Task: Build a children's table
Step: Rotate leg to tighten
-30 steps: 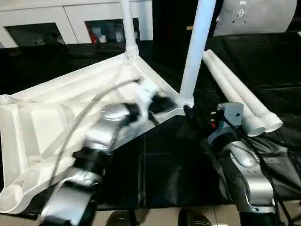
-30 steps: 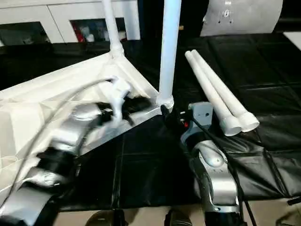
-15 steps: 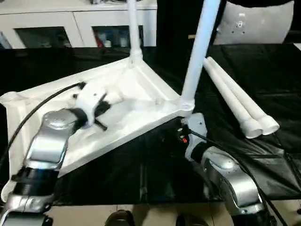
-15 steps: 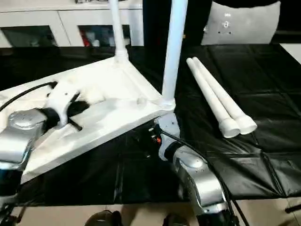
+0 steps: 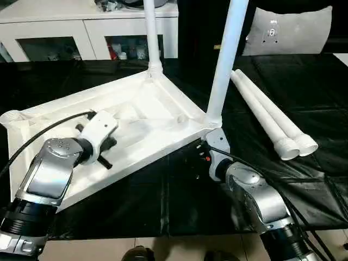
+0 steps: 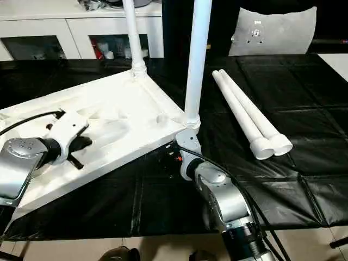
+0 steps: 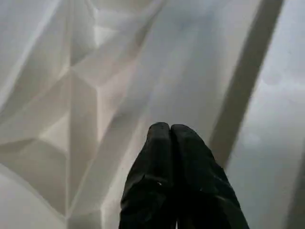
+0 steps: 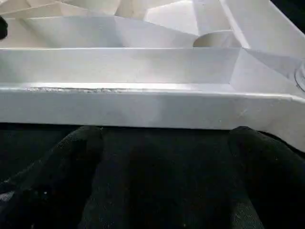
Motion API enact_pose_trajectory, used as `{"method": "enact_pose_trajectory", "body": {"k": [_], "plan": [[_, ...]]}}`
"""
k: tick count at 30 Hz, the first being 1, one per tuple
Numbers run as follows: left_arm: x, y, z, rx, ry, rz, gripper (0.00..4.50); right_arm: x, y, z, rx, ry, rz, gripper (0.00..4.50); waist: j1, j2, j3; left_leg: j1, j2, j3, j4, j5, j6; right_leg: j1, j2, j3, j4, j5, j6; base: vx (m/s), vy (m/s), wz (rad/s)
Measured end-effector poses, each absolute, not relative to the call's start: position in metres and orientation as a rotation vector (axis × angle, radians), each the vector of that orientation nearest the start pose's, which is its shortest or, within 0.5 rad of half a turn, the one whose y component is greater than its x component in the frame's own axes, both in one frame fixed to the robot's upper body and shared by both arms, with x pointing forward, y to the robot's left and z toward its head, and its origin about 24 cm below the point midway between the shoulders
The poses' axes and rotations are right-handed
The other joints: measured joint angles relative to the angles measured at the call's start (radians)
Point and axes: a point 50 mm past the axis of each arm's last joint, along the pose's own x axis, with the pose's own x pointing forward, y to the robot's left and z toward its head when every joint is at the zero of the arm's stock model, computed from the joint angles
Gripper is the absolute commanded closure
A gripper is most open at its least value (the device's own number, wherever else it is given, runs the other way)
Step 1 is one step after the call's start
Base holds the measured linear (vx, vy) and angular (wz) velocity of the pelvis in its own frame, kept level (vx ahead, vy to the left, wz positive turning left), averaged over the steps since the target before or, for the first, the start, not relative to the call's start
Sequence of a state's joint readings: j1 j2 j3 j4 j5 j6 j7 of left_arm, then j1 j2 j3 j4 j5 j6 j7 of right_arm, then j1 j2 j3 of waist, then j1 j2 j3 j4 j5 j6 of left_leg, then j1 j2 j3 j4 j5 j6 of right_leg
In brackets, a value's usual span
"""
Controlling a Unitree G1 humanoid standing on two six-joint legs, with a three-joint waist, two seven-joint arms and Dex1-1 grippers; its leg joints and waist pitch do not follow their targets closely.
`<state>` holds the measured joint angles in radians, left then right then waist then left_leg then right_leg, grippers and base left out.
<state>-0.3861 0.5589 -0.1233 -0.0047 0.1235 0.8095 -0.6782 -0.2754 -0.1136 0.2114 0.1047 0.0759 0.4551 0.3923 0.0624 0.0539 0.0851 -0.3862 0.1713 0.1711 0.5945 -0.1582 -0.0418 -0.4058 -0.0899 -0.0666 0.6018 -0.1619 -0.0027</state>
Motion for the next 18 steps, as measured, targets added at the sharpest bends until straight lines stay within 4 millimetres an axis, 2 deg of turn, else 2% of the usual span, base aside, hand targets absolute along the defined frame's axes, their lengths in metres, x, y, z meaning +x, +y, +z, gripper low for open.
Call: {"method": "enact_pose_trajectory", "body": {"k": [6, 10, 13, 18], "plan": [[0.297, 0.213, 0.084, 0.505, 0.664, -0.521, 4.33, 0.287, -0.089, 0.038, -0.081, 0.346, 0.623, 0.0, -0.002, 0.0, -0.002, 0.0, 0.0, 0.0, 0.0, 0.0, 0.0, 0.0, 0.0, 0.0, 0.0, 0.001, -0.001, 0.0, 0.0, 0.0], [0.303, 0.205, 0.082, 0.43, 0.661, -0.557, 4.33, 0.287, -0.091, 0.038, -0.085, 0.345, 0.613, 0.0, 0.001, 0.003, -0.005, 0.002, -0.001, 0.0, 0.0, 0.0, 0.0, 0.002, 0.0, 0.0, 0.0, 0.0, -0.001, 0.0, 0.0, 0.0], [0.311, 0.193, 0.082, 0.359, 0.647, -0.602, 4.33, 0.287, -0.095, 0.037, -0.09, 0.348, 0.599, 0.0, 0.006, 0.003, -0.006, 0.002, -0.001, 0.0, 0.0, 0.0, 0.0, 0.003, -0.001, 0.0, -0.001, 0.0, 0.0, 0.0, 0.0, 0.0], [0.328, 0.162, 0.08, 0.241, 0.596, -0.697, 4.33, 0.287, -0.104, 0.039, -0.099, 0.334, 0.56, 0.0, 0.013, 0.003, -0.006, 0.001, -0.002, 0.0, 0.001, 0.0, 0.0, 0.004, -0.002, 0.0, -0.002, 0.0, 0.0, 0.0, 0.0, 0.0]]}}
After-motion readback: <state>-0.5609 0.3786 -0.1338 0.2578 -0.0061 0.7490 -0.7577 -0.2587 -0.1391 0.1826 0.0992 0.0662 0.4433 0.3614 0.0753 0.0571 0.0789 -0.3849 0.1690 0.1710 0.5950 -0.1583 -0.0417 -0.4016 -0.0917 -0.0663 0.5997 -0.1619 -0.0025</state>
